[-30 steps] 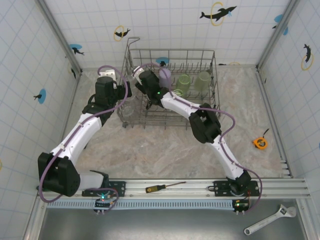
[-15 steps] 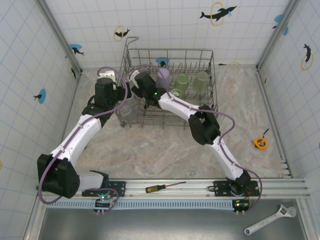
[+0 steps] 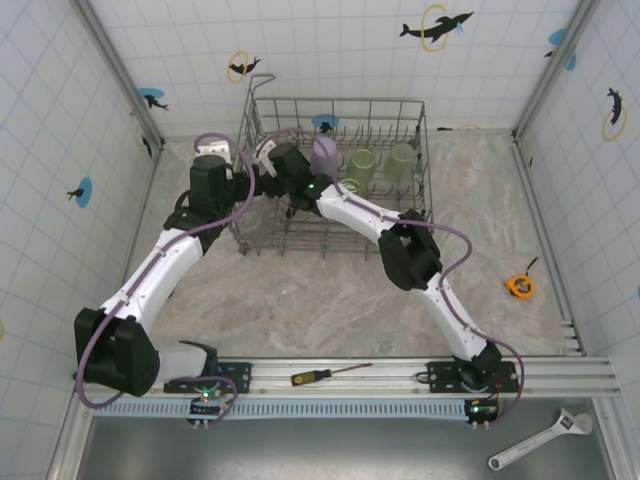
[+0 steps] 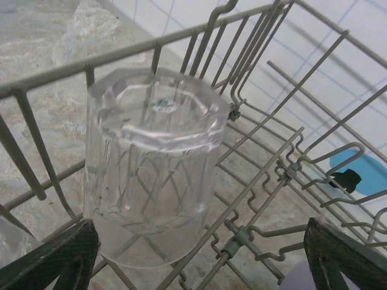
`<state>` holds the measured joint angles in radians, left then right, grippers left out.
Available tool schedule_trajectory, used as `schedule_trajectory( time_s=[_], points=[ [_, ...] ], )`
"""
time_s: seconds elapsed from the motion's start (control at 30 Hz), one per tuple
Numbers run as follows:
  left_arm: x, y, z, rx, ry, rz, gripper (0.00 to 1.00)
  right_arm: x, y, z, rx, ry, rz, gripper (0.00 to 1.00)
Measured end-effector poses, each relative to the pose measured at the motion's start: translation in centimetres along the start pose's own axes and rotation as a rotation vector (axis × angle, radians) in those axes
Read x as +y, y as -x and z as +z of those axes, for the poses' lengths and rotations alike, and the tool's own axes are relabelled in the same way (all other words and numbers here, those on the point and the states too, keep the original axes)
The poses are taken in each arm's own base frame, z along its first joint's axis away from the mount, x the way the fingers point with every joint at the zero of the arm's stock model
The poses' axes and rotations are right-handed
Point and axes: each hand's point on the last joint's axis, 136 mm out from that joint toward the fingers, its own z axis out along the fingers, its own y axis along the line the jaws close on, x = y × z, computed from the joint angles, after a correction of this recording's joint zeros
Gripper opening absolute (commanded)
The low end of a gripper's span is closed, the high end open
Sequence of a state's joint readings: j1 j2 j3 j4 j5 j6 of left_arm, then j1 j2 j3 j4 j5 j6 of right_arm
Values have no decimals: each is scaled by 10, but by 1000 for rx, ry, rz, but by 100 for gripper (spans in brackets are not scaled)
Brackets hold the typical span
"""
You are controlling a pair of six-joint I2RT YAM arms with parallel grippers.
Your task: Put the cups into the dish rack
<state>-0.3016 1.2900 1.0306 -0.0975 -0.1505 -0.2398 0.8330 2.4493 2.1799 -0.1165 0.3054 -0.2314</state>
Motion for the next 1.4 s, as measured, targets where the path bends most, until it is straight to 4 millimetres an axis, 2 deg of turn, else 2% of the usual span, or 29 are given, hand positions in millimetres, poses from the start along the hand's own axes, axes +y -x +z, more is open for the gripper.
schedule_trajectory(
  time_s=[0.1,0.17,0.3,0.37,0.47,0.53,0.67,0.87,1.0,1.2,1.4],
  points=[
    [-3,12,-3,-25,-6,-8,97,-12,19,-12,-36,-7,22,100],
    [-5,23,-6,-47,-11,-23,97,-25,37,-24,-68,-19,42,99],
    [-3,45,-12,-99,11,-59,98,-60,69,-53,-129,-54,103,100],
    [2,49,-13,-115,41,-73,97,-82,79,-69,-147,-77,136,100],
    [12,52,-15,-132,98,-86,98,-115,77,-97,-143,-112,182,100],
    [19,54,-16,-144,138,-97,98,-133,65,-115,-127,-130,211,100],
    [38,56,-19,-181,229,-125,98,-162,27,-152,-94,-153,282,100],
    [82,44,-33,-217,344,-190,97,-204,-28,-208,-72,-220,396,100],
    [98,32,-35,-215,392,-199,97,-229,-57,-249,-88,-283,468,100],
    [113,1,-34,-169,459,-179,98,-251,-106,-299,-96,-390,564,100],
    [136,-21,-42,-147,541,-156,97,-260,-166,-331,-49,-510,642,100]
  ],
)
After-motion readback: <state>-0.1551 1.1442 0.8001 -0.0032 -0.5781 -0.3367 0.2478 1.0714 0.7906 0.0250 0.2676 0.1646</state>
